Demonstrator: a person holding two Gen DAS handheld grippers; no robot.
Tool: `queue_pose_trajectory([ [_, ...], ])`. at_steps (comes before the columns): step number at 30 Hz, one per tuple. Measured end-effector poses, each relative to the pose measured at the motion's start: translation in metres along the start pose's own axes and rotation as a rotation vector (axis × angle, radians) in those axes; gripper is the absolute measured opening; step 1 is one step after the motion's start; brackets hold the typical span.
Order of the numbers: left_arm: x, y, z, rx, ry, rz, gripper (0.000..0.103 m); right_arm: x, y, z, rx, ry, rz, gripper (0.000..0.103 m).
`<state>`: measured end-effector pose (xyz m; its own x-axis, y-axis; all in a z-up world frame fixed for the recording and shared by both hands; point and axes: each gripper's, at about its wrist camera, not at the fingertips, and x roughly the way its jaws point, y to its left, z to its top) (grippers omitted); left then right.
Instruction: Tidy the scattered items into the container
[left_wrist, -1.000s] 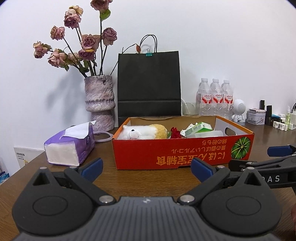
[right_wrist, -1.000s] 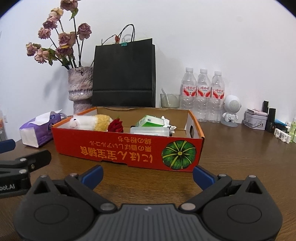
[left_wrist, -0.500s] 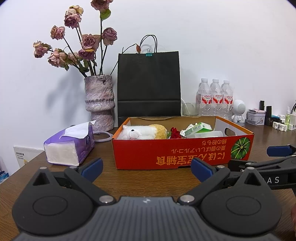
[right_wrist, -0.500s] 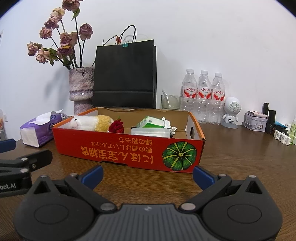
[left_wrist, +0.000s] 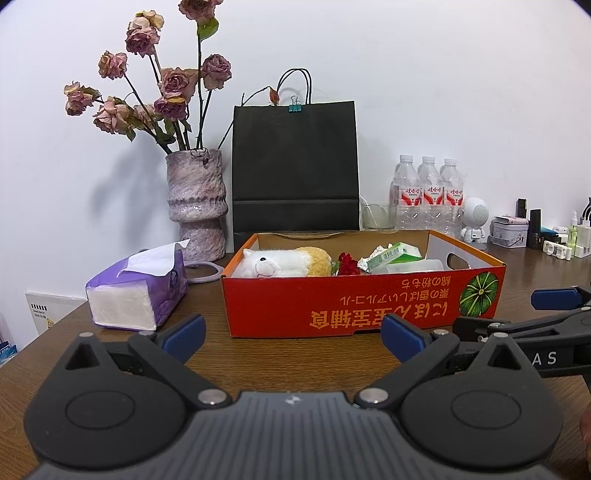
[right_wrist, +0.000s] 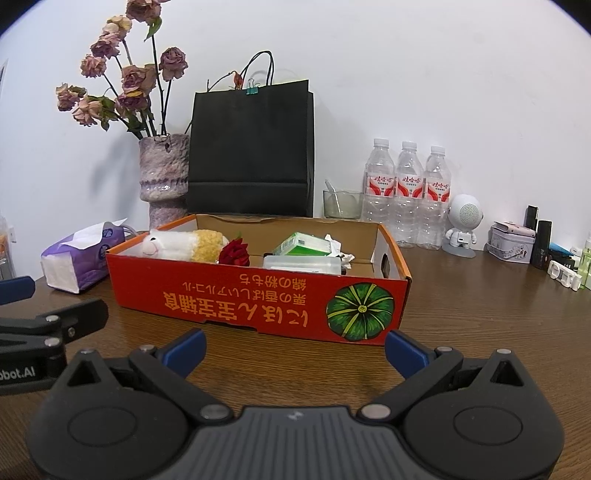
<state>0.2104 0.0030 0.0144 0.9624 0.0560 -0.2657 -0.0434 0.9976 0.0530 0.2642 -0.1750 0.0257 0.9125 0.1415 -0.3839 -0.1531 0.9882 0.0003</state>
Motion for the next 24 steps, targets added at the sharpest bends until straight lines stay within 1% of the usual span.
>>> queue_pose_trajectory([
  [24,0.0002,0.0013,-0.0007,0.0,-0.002,-0.017,0.103,-0.0004,0.0011,0.0002,0.0,0.002,0.0,0.103],
])
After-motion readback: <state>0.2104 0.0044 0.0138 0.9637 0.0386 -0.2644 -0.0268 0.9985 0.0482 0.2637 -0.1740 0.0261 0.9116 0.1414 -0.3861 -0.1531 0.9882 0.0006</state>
